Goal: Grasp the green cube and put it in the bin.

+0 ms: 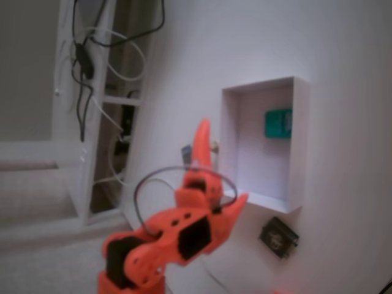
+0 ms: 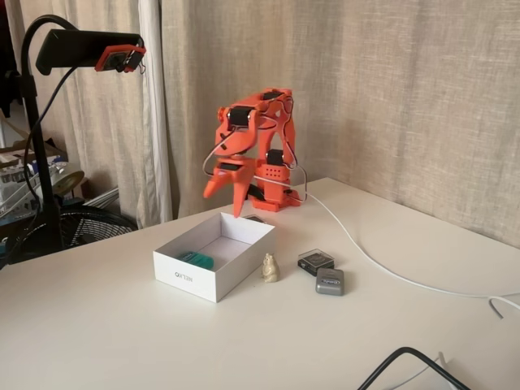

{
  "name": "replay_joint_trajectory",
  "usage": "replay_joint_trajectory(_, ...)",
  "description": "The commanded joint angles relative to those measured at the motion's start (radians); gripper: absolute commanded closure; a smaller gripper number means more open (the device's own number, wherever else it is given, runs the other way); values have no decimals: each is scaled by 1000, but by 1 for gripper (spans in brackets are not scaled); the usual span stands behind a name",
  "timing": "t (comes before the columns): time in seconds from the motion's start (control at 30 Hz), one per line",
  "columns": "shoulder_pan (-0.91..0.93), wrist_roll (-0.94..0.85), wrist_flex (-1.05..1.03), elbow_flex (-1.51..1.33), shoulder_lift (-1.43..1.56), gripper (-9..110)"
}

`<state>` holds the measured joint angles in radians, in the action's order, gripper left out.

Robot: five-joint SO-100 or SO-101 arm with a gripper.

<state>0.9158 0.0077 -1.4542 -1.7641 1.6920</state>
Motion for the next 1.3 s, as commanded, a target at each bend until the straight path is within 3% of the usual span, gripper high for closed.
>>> replay_joint_trajectory(0.0, -106, -5, -26, -100, 155, 27)
replay_joint_trajectory(0.37, -755, 3, 54, -265, 591, 27)
replay_joint_trajectory(0.53, -954, 3, 69, -391, 775, 27)
replay_joint_trajectory(0.73, -1023, -2, 133, -666, 1043, 27)
replay_joint_trajectory(1.27, -1052, -5, 156, -1039, 1460, 27)
